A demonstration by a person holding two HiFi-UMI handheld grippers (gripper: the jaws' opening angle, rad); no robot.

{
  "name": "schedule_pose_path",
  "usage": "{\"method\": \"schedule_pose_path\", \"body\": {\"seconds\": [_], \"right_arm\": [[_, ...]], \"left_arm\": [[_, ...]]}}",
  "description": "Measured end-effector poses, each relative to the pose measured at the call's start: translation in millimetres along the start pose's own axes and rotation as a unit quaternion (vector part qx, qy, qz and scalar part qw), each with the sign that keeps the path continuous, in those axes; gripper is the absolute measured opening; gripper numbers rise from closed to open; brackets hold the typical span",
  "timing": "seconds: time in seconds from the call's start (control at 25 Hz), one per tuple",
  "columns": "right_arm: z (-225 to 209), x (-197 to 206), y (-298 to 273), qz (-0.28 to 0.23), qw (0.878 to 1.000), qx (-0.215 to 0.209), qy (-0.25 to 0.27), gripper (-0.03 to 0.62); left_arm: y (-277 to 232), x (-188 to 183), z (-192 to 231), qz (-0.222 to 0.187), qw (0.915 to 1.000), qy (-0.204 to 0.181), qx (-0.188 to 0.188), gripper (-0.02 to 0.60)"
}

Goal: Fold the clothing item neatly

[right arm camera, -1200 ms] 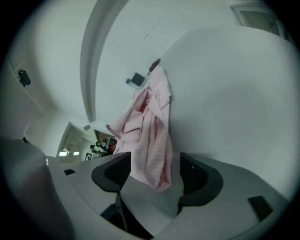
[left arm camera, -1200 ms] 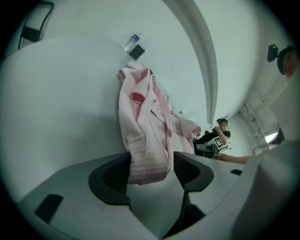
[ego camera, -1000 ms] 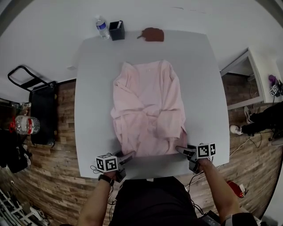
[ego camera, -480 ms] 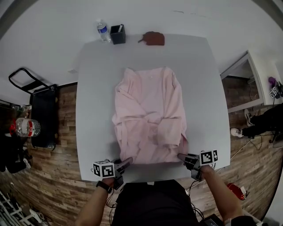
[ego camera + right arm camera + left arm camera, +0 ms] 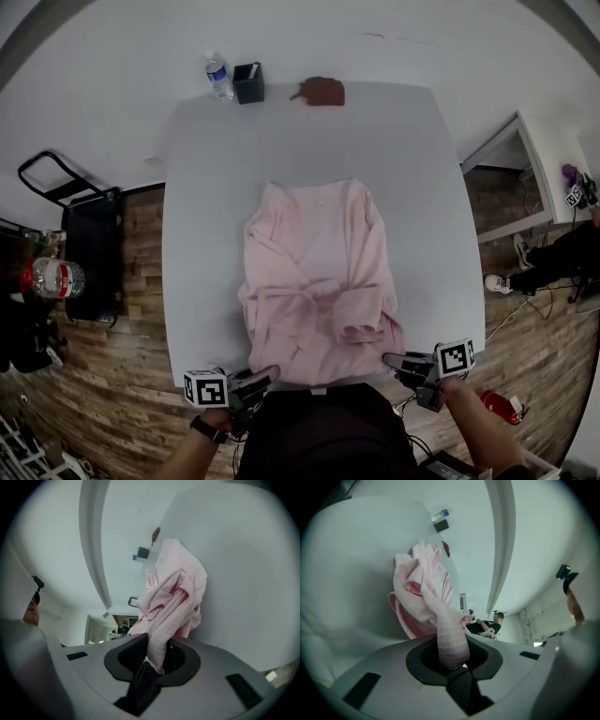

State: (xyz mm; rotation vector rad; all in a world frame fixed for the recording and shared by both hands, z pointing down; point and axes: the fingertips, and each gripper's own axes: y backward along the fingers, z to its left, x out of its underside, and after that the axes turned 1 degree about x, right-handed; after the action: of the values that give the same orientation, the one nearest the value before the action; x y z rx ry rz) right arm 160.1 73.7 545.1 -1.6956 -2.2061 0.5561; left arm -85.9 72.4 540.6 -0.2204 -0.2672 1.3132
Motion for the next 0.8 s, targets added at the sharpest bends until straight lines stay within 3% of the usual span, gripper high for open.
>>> {"method": "schedule_pose_path", "body": {"seconds": [0.24, 0.52, 0.8], "right_arm": [[41, -53, 17, -0.068, 0.997, -0.032, -0.024, 0.08], [69, -135, 16, -0.123, 0.99, -0.064, -0.008, 0.08], [49, -220, -2, -0.144, 0.988, -0.044, -0.039, 0.08]], "left_arm": [[17, -47, -36, -0.035, 0.9957, 0.074, 0.044, 0.077], [4, -129, -54, -0.083, 0.9898, 0.079, 0.085, 0.078], [-35, -223, -49, -0.138, 0.9791, 0.12, 0.089, 0.078]]}}
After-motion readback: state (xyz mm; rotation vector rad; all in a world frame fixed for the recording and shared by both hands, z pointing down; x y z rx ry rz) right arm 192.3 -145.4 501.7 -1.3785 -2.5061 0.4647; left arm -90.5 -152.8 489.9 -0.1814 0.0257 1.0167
